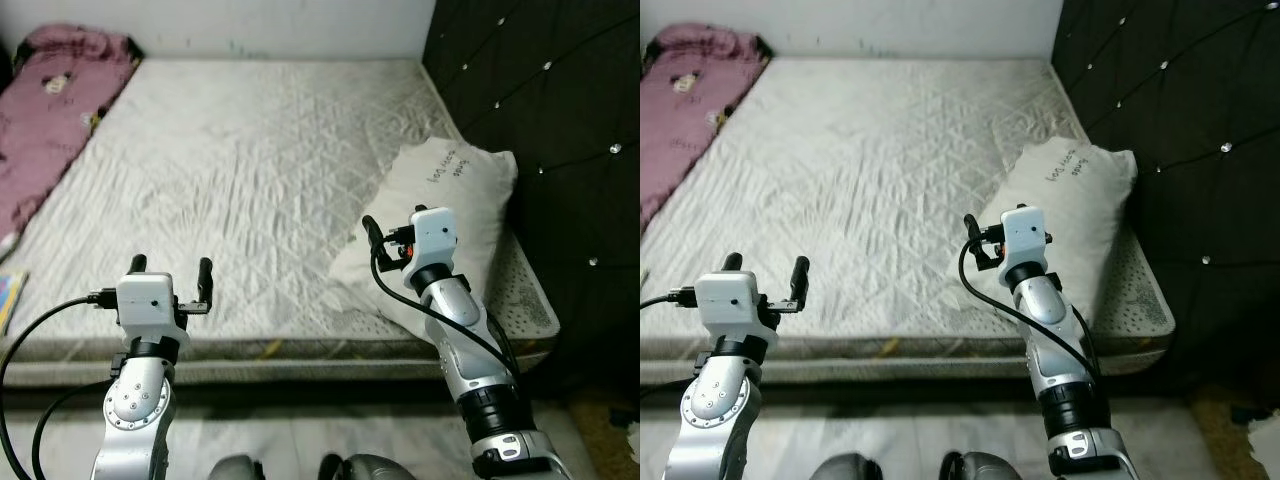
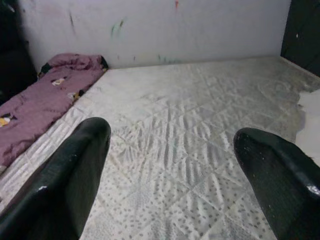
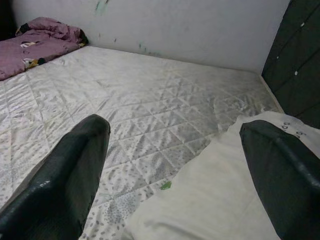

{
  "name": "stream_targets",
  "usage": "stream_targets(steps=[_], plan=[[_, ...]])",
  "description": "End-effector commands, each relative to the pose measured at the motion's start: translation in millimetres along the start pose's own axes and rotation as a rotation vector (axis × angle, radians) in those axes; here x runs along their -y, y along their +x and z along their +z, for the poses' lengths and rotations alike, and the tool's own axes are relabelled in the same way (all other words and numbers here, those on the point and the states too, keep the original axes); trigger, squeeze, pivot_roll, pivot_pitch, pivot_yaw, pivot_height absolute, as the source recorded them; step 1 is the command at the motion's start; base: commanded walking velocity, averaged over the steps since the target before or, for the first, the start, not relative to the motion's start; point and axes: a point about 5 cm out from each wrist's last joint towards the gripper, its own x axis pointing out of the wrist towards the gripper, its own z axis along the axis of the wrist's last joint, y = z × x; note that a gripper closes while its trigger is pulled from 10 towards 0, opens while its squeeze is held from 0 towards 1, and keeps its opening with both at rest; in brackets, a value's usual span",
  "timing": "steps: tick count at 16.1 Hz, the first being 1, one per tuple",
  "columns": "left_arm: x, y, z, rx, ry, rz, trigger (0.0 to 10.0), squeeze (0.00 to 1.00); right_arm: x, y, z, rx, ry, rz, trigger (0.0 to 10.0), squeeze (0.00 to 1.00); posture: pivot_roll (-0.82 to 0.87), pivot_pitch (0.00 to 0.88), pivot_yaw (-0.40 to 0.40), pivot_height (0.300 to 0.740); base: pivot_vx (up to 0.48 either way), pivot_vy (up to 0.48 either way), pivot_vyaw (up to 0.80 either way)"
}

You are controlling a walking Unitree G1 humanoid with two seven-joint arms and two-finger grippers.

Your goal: Clean up the room

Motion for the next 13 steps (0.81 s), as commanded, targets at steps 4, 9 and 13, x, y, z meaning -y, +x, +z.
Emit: stream_targets(steps=[4, 9, 13], plan=[[0.3, 1.5, 2.3, 0.010, -0.010, -0.010, 10.0, 0.00, -2.2, -0.7, -0.4, 0.005, 0.003, 0.009, 10.0, 0.00, -0.06, 0.052, -0.015, 0.740, 0.000, 0.000, 0.00], [0.1, -2.4, 1.6, 0.013, -0.018, 0.011, 10.0, 0.00, -8.6, 2.8, -0.1, 0.009, 0.007, 0.035, 10.0, 0.00, -0.05, 0.041, -0.028, 0.740, 0.000, 0.000, 0.00], [4.9, -2.3, -4.1, -0.011, -0.024, 0.024, 10.0, 0.00, -9.2, 0.3, -4.8, 0.005, 0.011, 0.023, 10.0, 0.00, -0.05, 0.027, -0.021, 0.740, 0.000, 0.000, 0.00]])
